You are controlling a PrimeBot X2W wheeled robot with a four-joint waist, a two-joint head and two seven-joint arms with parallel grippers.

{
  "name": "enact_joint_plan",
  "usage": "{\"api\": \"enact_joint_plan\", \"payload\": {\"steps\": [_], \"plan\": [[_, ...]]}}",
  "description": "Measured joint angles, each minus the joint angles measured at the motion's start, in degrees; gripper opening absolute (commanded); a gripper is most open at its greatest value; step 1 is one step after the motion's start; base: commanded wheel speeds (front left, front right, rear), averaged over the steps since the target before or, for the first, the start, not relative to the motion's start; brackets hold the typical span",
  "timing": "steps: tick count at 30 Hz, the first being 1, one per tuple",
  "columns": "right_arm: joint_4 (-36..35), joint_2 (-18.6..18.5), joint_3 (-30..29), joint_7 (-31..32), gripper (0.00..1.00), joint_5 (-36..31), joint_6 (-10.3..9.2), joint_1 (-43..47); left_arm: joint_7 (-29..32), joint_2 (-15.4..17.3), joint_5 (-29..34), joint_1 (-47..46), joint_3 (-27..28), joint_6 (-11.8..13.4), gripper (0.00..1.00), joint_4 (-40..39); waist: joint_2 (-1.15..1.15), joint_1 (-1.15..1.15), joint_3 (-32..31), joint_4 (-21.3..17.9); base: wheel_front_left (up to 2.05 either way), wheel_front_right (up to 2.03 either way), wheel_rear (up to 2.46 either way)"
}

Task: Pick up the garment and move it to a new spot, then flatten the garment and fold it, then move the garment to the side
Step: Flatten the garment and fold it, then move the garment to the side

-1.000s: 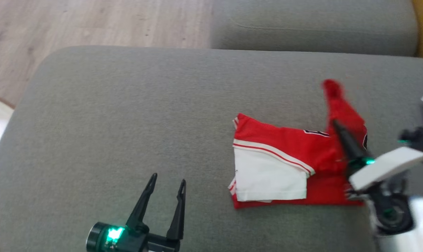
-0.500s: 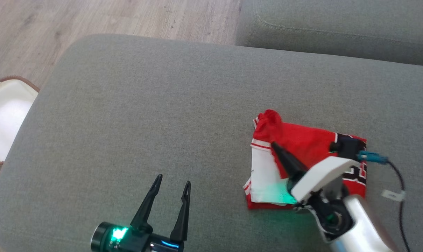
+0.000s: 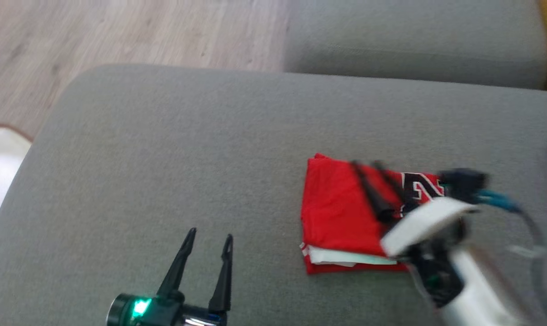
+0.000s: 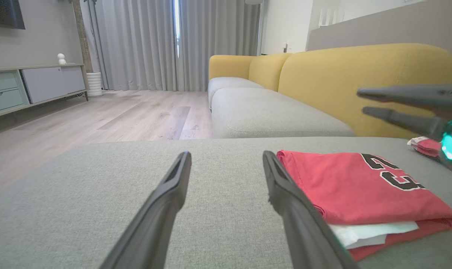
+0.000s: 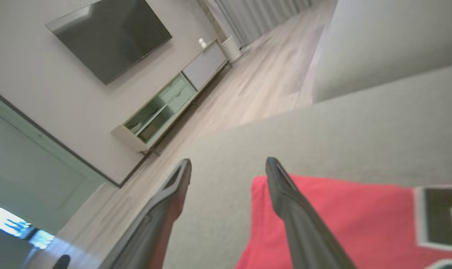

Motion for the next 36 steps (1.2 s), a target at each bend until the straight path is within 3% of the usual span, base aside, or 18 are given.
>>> {"api": "enact_joint_plan", "payload": {"steps": [5,11,15,22,26,36], "plan": [[-5.99,-6.86,-6.25,-10.09,1.0,-8.24,0.0,4.62,0.0,-0.16,-2.11,2.3,2.92,0.53,1.0,-0.68,0.0,0.0,-2.26,-3.18,0.0,0.0,0.0],[-7.53,-10.31,-7.84,-21.15,1.0,-15.86,0.0,10.49,0.0,-0.33,-2.88,3.06,5.1,0.58,1.0,-1.01,0.0,0.0,-4.74,-6.03,0.0,0.0,0.0],[-5.21,-9.94,-9.79,-23.02,1.0,-23.26,0.0,15.9,0.0,-0.4,-3.49,5.36,6.23,0.87,1.0,-1.01,0.0,-0.01,-6.62,-7.44,0.0,0.0,0.0],[-7.15,-3.55,-16.72,-23.08,1.0,-32.45,0.0,22.81,0.0,-0.46,-3.99,8.63,7.79,1.16,1.0,-0.43,0.0,-0.01,-8.52,-8.71,0.0,0.0,0.0],[-7.78,-1.85,-17.19,-23.08,1.0,-33.66,0.0,24.58,0.0,-0.47,-3.52,9.15,8.99,1.0,1.0,-0.7,0.0,-0.01,-8.79,-8.88,0.0,0.0,0.0],[-8.35,-1.86,-17.16,-23.08,1.0,-34.63,0.0,24.71,0.0,-0.47,-1.05,10.01,8.92,0.99,1.0,-1.38,0.0,0.0,-8.84,-8.39,0.0,0.0,0.0]]}}
